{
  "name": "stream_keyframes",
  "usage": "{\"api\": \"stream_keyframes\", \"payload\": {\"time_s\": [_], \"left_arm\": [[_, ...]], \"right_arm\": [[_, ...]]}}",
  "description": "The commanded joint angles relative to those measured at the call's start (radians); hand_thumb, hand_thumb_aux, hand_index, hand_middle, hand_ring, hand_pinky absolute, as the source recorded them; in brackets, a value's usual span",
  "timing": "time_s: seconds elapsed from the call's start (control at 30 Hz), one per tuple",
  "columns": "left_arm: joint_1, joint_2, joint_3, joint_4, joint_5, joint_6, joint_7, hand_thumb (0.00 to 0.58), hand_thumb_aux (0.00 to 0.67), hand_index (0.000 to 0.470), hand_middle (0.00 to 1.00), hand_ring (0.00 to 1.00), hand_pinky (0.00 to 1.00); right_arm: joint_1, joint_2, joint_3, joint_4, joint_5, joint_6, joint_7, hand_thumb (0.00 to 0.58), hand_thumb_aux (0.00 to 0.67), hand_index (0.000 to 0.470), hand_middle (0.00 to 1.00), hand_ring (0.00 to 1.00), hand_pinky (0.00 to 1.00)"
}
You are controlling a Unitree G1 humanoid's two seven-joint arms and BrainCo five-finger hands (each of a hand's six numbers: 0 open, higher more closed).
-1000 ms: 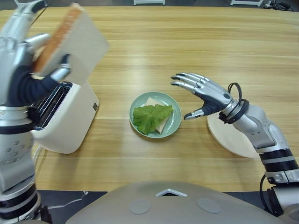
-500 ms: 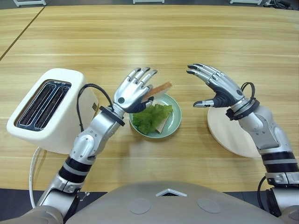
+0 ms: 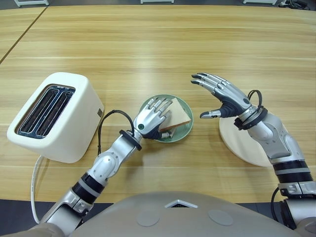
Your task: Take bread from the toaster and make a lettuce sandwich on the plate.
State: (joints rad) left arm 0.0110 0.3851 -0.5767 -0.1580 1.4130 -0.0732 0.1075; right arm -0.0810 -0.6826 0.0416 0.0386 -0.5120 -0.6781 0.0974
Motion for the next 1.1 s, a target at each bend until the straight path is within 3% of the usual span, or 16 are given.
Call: {"api": "stream_keyframes", "payload": {"time_s": [0.03,0.1,0.17,0.23,0.27,0.33,0.47,0.5,0.53,0.57,0.6,0.63,0.67,0.73,0.77,1.1], "left_arm": [[0.029,0.025,0.026,-0.066,-0.015,0.021,-0.023,0.0,0.0,0.0,0.0,0.0,0.0],[0.037,0.037,0.051,-0.099,-0.028,0.026,-0.031,0.0,0.0,0.0,0.0,0.0,0.0],[0.055,0.05,0.081,-0.146,-0.056,0.027,-0.045,0.132,0.081,0.057,0.0,0.0,0.0],[0.077,0.063,0.113,-0.192,-0.091,0.027,-0.056,0.083,0.05,0.035,0.0,0.0,0.0],[0.093,0.07,0.136,-0.222,-0.126,0.022,-0.063,0.0,0.0,0.0,0.0,0.0,0.0],[0.129,0.082,0.186,-0.286,-0.22,0.005,-0.082,0.0,0.0,0.0,0.0,0.0,0.0],[0.244,0.133,0.288,-0.432,-0.66,-0.083,-0.216,0.0,0.0,0.0,0.0,0.0,0.0],[0.274,0.163,0.301,-0.437,-0.759,-0.11,-0.263,0.058,0.034,0.024,0.0,0.0,0.0],[0.303,0.195,0.309,-0.434,-0.825,-0.13,-0.305,0.027,0.016,0.011,0.0,0.0,0.0],[0.331,0.228,0.314,-0.425,-0.876,-0.152,-0.345,0.0,0.0,0.0,0.0,0.0,0.0],[0.352,0.255,0.318,-0.41,-0.92,-0.175,-0.379,0.156,0.097,0.068,0.0,0.0,0.0],[0.366,0.271,0.319,-0.396,-0.957,-0.187,-0.407,0.47,0.378,0.265,0.29,0.29,0.29],[0.375,0.293,0.307,-0.371,-0.977,-0.195,-0.446,0.58,0.67,0.47,1.0,1.0,1.0],[0.385,0.315,0.275,-0.326,-0.982,-0.196,-0.506,0.58,0.67,0.47,1.0,1.0,1.0],[0.385,0.318,0.259,-0.307,-0.972,-0.191,-0.529,0.58,0.67,0.47,1.0,1.0,1.0],[0.235,0.232,0.136,-0.045,-0.746,-0.133,-0.541,0.58,0.67,0.47,1.0,1.0,1.0]], "right_arm": [[0.004,-0.005,0.019,0.004,-0.007,-0.008,0.02,0.0,0.0,0.0,0.0,0.0,0.0],[0.009,-0.008,0.032,0.008,-0.009,-0.017,0.03,0.0,0.0,0.0,0.0,0.0,0.0],[0.017,-0.016,0.057,0.01,-0.018,-0.035,0.049,0.0,0.0,0.0,0.0,0.0,0.0],[0.022,-0.025,0.072,0.012,-0.02,-0.047,0.067,0.0,0.0,0.0,0.0,0.0,0.0],[0.025,-0.033,0.078,0.013,-0.016,-0.052,0.082,0.0,0.0,0.0,0.0,0.0,0.0],[0.035,-0.054,0.084,0.015,-0.015,-0.066,0.103,0.0,0.0,0.0,0.0,0.0,0.0],[0.103,-0.151,0.066,-0.049,0.179,-0.082,0.237,0.0,0.0,0.0,0.0,0.0,0.0],[0.125,-0.18,0.065,-0.064,0.204,-0.081,0.272,0.0,0.0,0.0,0.0,0.0,0.0],[0.147,-0.208,0.067,-0.077,0.218,-0.082,0.305,0.0,0.0,0.0,0.0,0.0,0.0],[0.172,-0.235,0.077,-0.098,0.242,-0.076,0.346,0.0,0.0,0.0,0.2,0.2,0.2],[0.195,-0.255,0.094,-0.12,0.266,-0.069,0.387,0.205,0.131,0.092,0.46,0.46,0.46],[0.214,-0.267,0.114,-0.141,0.287,-0.06,0.424,0.466,0.373,0.262,0.94,0.94,0.94],[0.233,-0.272,0.147,-0.161,0.294,-0.055,0.463,0.559,0.544,0.382,1.0,1.0,1.0],[0.243,-0.261,0.203,-0.178,0.287,-0.044,0.518,0.58,0.657,0.461,1.0,1.0,1.0],[0.239,-0.251,0.224,-0.177,0.276,-0.041,0.535,0.58,0.667,0.468,1.0,1.0,1.0],[0.077,-0.053,0.383,0.038,-0.08,-0.007,0.468,0.58,0.67,0.47,1.0,1.0,1.0]]}}
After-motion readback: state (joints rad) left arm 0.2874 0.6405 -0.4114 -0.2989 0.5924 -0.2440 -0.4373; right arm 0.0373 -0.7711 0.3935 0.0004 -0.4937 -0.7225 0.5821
